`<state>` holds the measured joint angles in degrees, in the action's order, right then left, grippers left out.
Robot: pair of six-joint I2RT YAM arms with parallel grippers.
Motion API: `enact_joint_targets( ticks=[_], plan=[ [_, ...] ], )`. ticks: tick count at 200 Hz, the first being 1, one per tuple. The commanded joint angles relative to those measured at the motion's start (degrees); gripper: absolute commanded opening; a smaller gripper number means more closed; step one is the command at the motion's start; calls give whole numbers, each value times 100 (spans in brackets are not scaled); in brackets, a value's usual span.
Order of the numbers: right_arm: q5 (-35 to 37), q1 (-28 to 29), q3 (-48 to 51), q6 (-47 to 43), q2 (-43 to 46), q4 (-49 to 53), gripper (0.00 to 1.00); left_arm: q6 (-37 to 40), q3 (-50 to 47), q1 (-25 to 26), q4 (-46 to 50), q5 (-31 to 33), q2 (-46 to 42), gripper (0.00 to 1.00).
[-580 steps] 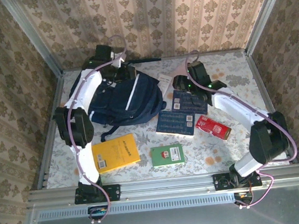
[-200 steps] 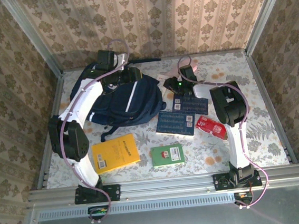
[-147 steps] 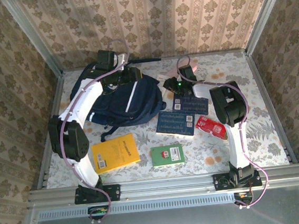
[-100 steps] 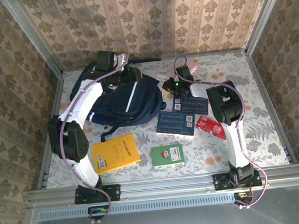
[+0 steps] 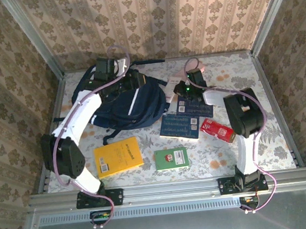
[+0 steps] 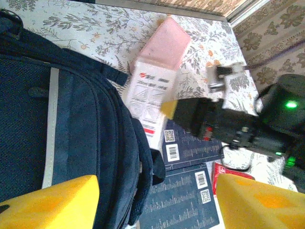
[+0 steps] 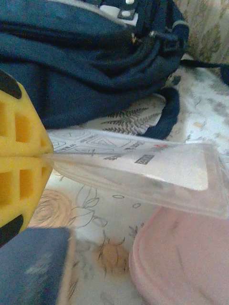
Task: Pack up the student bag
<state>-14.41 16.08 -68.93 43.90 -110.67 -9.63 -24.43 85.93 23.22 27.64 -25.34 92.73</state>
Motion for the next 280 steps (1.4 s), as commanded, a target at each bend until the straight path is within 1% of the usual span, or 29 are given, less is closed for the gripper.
enact_joint_targets(
  ticks=[1,18,28,46,49,52,64,76,93,103,124,159,165,167,170,184,205,216,232,243,260,280],
  plan=[
    [900,295,119,-898,1336,509,0,125,-197,101,74,186,-467,69],
    [1441,526,126,-1371,2069,1007,0,172,-448,137,69,287,-757,70],
    [1468,579,161,-1462,2434,1169,0,209,-557,139,71,358,-930,71],
    [1099,624,366,-1328,3037,1270,0,280,-689,139,91,373,-1197,73],
    [977,636,420,-1288,3057,1252,0,299,-706,138,105,357,-1232,74],
    [844,635,472,-1234,3281,1230,0,308,-715,134,116,336,-1271,74],
    [300,645,705,-984,3697,1115,0,318,-809,131,118,188,-1437,75],
    [-115,676,956,-701,4098,1011,0,266,-1022,111,-71,-176,-1590,76],
    [-868,678,1254,-326,4570,789,0,-24,-1409,20,-656,-1243,-1712,77],
    [-1232,686,1324,-162,4762,796,0,-182,-1564,22,-911,-1659,-1739,78],
    [-1829,692,1536,283,5046,618,0,-486,-1867,96,-1429,-2167,-1784,80],
    [-2383,687,1991,1201,5170,29,0,-1083,-2397,250,-2550,-2959,-1871,82],
    [-2449,686,2058,1355,5155,-107,0,-1161,-2467,259,-2689,-3030,-1896,82],
    [-2476,686,2085,1412,5153,-151,0,-1187,-2485,386,-2736,-3040,-1905,82],
    [-2506,686,2119,1487,5144,-231,0,-1202,-2506,440,-2771,-3050,-1919,82],
    [-2644,686,2184,1689,5101,-395,0,-1337,-2596,511,-3004,-3135,-1964,80],
    [-2669,696,2170,1709,5081,-401,0,-1774,-2854,593,-3690,-3253,-1954,79],
    [-2631,696,2181,1740,5065,-508,0,-2166,-3054,637,-4269,-3258,-1891,79],
    [-2639,704,2242,1862,5000,-817,0,-2800,-3307,732,-5141,-3335,-1692,75],
    [-2672,714,2250,1885,4940,-927,0,-3120,-3379,807,-5612,-3451,-1561,69],
    [-2618,719,2320,1871,4932,-1053,0,-3270,-3391,898,-5903,-3527,-1517,54],
    [-2497,715,2281,1667,4954,-839,0,-3218,-3346,930,-5933,-3595,-1594,29]
  ],
)
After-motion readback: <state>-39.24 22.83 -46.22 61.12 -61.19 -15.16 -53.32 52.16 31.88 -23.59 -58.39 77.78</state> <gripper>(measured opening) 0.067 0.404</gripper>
